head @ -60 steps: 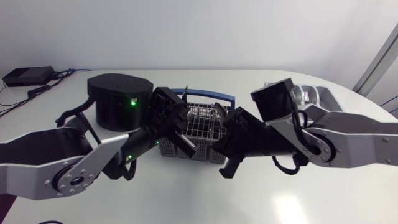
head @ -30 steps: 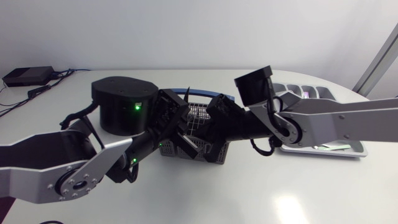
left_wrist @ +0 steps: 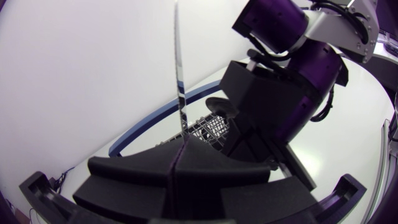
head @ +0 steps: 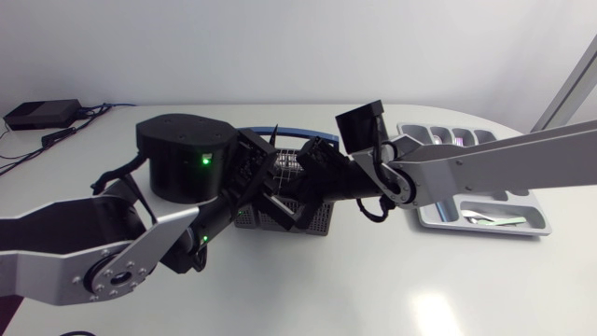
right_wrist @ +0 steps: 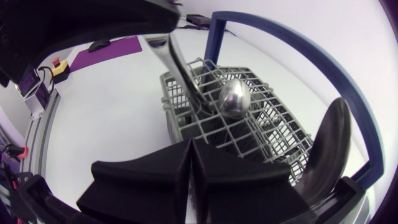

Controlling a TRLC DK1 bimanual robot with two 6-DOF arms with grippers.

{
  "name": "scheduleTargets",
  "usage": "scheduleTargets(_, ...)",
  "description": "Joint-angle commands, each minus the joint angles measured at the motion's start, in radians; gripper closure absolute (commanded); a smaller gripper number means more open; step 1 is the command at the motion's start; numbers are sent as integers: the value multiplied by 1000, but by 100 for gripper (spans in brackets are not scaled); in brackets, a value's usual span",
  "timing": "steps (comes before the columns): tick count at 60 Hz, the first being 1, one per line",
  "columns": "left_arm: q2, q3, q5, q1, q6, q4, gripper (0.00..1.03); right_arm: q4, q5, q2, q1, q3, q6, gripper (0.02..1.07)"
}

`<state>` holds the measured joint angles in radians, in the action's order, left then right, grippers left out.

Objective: Unload the cutlery basket into the drawer organizer.

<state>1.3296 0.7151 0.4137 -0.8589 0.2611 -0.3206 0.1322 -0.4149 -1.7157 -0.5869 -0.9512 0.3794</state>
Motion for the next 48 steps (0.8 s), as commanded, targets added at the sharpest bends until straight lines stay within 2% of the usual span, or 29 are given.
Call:
scheduleTargets(1,2,23,-35,-60,-23,-43,97,-48,36,-105,2,20,23,101)
scheduleTargets(19,-36,40,-19,-74,-11,-44,97,-57,47,-147,4,2,21,101)
scheduleTargets(25,-29,35,-19,-71,-2,-43,95,-55,44,-96,4,26,26,101)
scheduleTargets(28,-24,26,-19,-63,-2,-43,93,-52,42,-50,4,43,19,96)
scheduleTargets(31,-24,17,-19,-58,0,-43,83,-52,42,-1,2,58,16,79)
scheduleTargets(37,-33,9,-33,-57,9,-32,56,-55,44,65,-8,78,15,42)
scheduleTargets(41,-43,10,-47,-60,23,-20,39,-59,47,103,-14,92,15,32)
scheduleTargets(48,-70,21,-92,-55,32,23,20,-82,54,166,-17,103,13,28)
